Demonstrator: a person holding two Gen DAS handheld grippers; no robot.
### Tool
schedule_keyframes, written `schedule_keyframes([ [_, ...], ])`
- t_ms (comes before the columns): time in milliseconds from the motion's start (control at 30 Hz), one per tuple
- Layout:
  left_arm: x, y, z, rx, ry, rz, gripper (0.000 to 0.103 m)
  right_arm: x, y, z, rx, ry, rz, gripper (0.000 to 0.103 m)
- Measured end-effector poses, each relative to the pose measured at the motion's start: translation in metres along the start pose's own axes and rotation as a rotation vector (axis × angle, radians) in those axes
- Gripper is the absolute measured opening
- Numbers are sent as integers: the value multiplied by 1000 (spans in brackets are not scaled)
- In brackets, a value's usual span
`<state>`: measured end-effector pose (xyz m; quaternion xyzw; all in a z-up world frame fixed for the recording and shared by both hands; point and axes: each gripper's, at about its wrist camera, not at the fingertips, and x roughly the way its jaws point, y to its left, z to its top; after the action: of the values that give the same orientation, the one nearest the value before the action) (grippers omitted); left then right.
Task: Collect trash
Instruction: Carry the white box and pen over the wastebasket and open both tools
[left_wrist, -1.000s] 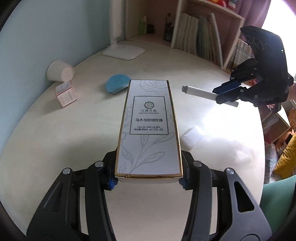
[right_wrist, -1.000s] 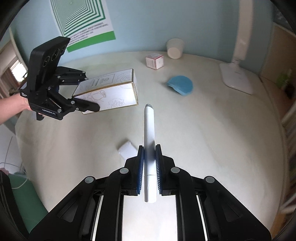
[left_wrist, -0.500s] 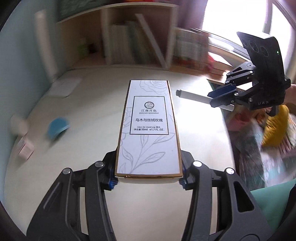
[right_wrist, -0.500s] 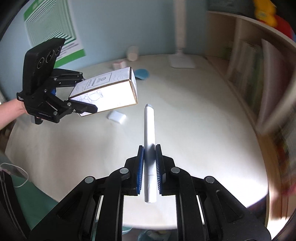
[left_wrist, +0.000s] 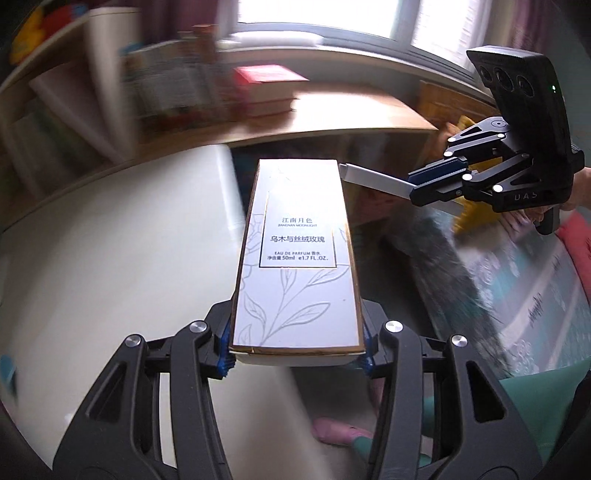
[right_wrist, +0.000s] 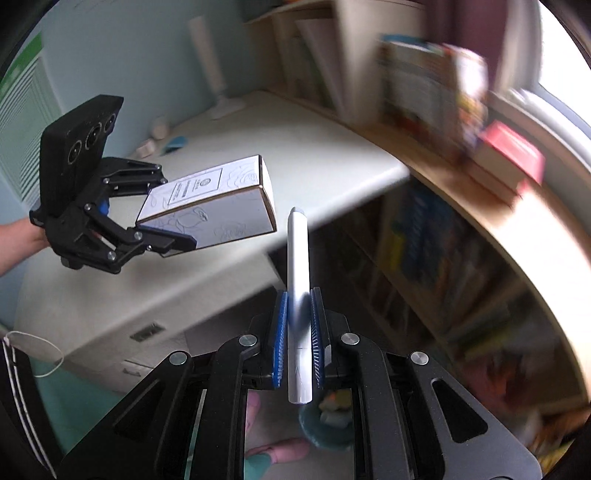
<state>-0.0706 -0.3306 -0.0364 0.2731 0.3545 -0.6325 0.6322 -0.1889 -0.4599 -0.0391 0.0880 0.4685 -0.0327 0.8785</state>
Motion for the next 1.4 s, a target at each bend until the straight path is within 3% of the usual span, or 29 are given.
schedule_keyframes([
  [300,69,-100,21,83,95,-138,46,-54,-58,-95,191,-6,-48,13],
  [600,109,-153,22,93,165,-183,46,-59,-82,-142,286,2,-46,13],
  [1233,215,-149,-32,15,461,-141,46,47,-122,-214,598,157,2,13],
  [1400,232,-152,-45,7,508,-140,46,71,-127,-230,679,197,17,13],
])
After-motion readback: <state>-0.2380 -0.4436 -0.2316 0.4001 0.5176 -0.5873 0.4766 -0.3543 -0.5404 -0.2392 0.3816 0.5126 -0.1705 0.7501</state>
